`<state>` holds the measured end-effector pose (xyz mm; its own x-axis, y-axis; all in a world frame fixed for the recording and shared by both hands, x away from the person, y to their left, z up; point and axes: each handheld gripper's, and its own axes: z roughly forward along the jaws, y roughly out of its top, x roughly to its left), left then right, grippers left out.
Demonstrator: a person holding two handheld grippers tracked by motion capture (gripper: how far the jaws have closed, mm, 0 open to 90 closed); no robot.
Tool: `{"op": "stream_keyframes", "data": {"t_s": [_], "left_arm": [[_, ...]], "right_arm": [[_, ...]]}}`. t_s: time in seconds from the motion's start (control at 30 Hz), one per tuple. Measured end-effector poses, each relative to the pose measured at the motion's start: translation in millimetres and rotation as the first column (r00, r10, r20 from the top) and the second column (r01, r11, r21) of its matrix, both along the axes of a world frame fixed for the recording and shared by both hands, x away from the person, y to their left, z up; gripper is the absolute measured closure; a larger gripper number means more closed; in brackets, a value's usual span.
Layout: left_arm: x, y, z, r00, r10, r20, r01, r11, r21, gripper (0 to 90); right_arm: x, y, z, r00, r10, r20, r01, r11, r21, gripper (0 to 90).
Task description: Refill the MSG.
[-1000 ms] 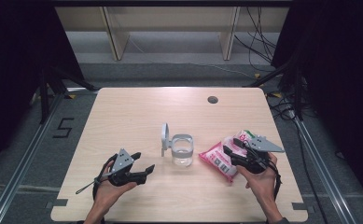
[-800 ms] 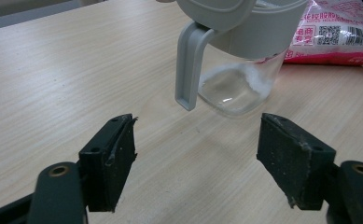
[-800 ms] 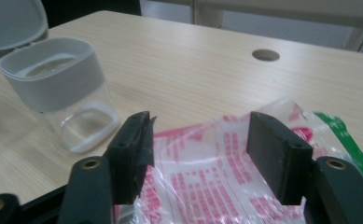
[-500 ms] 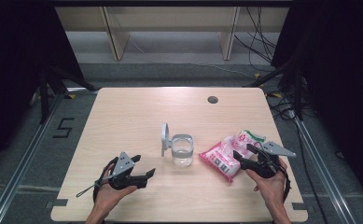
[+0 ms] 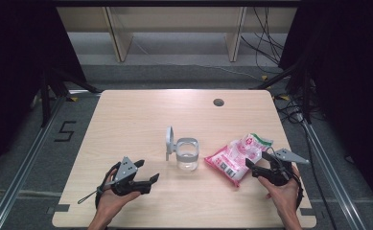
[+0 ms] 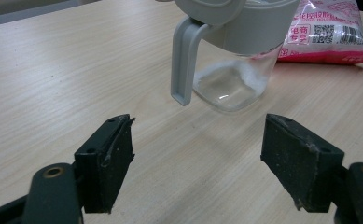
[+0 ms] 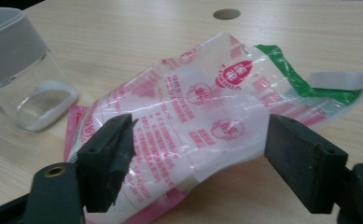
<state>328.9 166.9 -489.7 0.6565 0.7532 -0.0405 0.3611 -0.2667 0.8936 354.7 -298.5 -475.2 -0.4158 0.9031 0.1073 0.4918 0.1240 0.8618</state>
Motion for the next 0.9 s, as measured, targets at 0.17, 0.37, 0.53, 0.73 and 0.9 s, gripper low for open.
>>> {"op": "stream_keyframes", "data": {"t_s": [0.17, 0.37, 0.53, 0.73, 0.9], "left_arm": [[-1.2, 0.6, -1.2, 1.0000, 0.003, -0.006, -0.002, 1.0000, 0.009, 24.3], [-1.3, 0.3, -1.0, 1.0000, -0.006, -0.004, 0.006, 0.9995, 0.032, 24.3], [-1.3, -2.2, -4.0, 0.9999, -0.012, -0.010, 0.012, 0.9998, 0.014, 24.3], [-2.3, -3.4, -4.8, 0.9998, -0.011, -0.016, 0.011, 0.9998, 0.018, 24.3], [-2.2, -5.5, -6.5, 0.9993, -0.026, -0.027, 0.026, 0.9997, 0.001, 24.4]], "right_arm": [[-3.3, -3.1, -1.4, 0.9965, -0.051, -0.065, 0.052, 0.9986, 0.012, 21.1], [1.4, -9.3, -8.1, 0.9981, -0.033, -0.053, 0.034, 0.9990, 0.029, 18.6], [8.6, -11.6, -11.4, 0.9959, -0.042, -0.080, 0.044, 0.9989, 0.018, 17.8], [19.7, -12.0, -15.3, 0.9961, -0.039, -0.079, 0.043, 0.9978, 0.050, 18.0], [24.4, -9.9, -15.6, 0.9946, -0.029, -0.100, 0.034, 0.9979, 0.056, 19.0]]}}
